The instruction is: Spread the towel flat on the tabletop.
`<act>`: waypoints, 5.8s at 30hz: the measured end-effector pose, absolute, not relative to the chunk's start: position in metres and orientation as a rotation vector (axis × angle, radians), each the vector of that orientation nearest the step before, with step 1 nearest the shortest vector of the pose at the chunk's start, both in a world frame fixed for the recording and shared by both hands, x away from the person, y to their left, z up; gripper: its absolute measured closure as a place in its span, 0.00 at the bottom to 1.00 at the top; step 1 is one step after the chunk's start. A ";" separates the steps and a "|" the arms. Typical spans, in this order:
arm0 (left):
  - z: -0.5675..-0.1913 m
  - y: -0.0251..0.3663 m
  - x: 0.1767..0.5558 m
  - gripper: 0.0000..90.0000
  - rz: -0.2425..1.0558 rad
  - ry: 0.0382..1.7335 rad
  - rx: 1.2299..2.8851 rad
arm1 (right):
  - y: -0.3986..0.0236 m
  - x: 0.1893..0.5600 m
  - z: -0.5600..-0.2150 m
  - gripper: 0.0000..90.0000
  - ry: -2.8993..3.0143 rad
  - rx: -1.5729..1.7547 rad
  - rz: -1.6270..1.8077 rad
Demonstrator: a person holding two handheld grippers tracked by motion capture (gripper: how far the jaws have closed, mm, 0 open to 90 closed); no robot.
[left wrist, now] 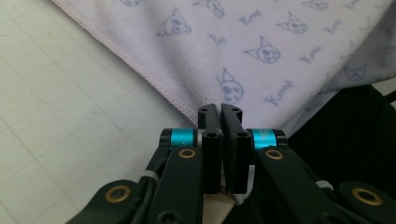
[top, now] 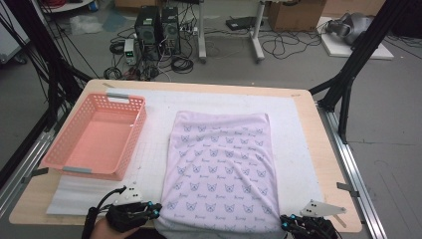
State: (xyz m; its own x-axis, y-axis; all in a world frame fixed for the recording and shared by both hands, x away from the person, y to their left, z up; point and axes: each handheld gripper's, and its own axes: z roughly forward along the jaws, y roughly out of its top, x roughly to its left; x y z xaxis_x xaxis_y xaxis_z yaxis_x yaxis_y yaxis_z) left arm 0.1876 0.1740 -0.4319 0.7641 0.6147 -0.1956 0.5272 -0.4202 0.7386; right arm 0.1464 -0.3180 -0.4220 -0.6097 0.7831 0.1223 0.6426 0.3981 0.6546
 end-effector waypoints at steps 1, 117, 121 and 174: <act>-0.431 0.175 0.190 0.88 0.139 0.858 2.074 | -0.318 0.146 -0.421 0.83 2.440 1.270 1.006; -0.434 0.152 0.387 0.46 0.334 1.138 1.674 | -0.331 0.339 -0.416 0.42 2.138 1.319 1.105; -0.431 0.147 0.398 0.46 0.374 1.146 1.739 | -0.332 0.339 -0.412 0.42 2.158 1.301 1.109; -0.444 0.125 0.475 0.96 0.541 1.303 1.836 | -0.302 0.460 -0.439 0.98 2.103 1.316 0.900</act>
State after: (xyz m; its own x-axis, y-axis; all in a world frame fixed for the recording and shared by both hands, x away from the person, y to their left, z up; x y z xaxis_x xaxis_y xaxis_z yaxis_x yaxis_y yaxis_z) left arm 0.4751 0.1249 -0.4442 0.3774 0.9203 -0.1032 0.5766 -0.1463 0.8038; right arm 0.4605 -0.3020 -0.4389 -0.4099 0.9098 -0.0651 0.5812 0.3155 0.7501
